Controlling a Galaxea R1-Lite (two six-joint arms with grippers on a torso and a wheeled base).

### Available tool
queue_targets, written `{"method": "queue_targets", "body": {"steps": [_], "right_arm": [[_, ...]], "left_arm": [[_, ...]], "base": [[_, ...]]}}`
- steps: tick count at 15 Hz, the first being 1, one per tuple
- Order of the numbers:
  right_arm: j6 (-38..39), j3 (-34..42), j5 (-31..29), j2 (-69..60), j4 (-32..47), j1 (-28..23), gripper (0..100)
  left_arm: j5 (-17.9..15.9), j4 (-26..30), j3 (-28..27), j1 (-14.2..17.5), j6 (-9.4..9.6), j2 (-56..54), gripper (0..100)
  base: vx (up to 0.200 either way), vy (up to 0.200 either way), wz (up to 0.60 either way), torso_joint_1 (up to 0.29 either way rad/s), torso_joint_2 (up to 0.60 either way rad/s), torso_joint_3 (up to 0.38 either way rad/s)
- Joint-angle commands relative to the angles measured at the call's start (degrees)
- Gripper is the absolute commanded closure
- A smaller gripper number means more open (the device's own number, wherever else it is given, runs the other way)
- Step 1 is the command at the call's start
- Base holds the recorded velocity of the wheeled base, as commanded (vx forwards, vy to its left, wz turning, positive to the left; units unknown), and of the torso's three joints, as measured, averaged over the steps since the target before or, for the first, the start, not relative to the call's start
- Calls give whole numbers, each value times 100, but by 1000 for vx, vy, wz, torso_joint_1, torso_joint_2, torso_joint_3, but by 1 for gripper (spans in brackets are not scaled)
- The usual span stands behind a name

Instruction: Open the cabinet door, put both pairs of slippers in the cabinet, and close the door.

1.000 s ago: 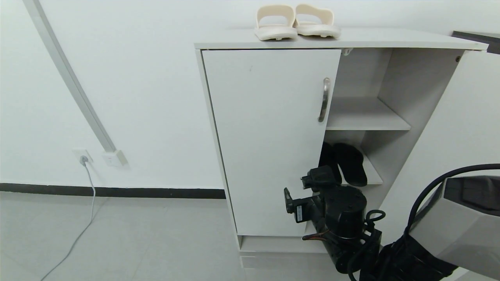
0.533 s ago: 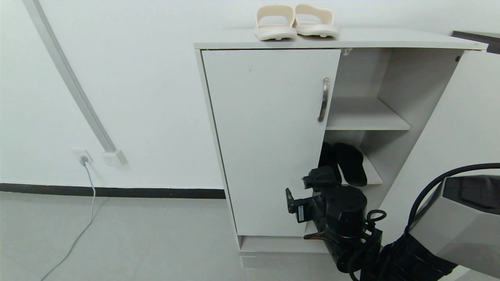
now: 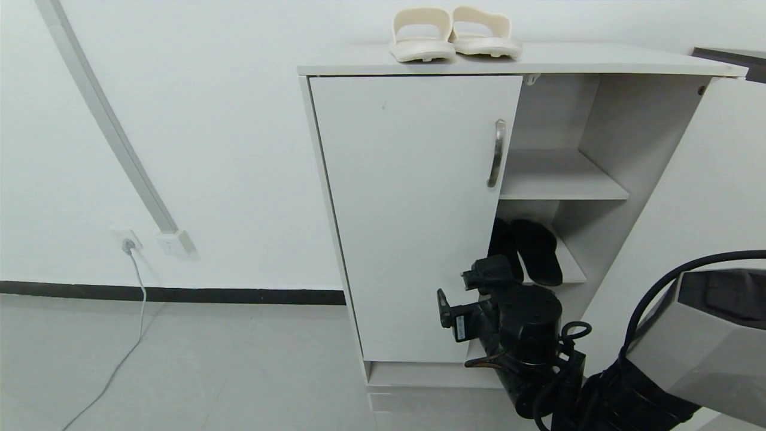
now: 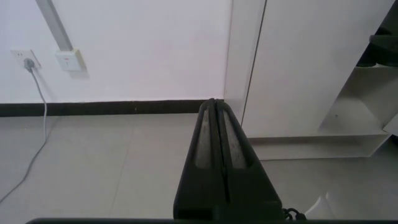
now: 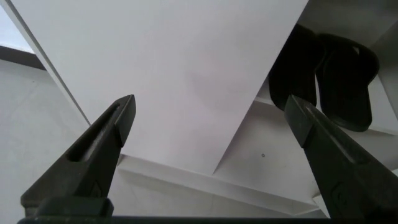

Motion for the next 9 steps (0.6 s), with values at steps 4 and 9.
{"method": "queue_targets", "body": {"steps": [4,9], "right_arm": [[-1,9,0,18,-4,3,0],[-1,9,0,44,-4,3,0]], "left_arm": [[1,-2,0,0,2,7,100],[1,-2,0,0,-16,7,100]], "base": [[0,0,0,21,-195,-250],[0,0,0,77,-478,-359]]}}
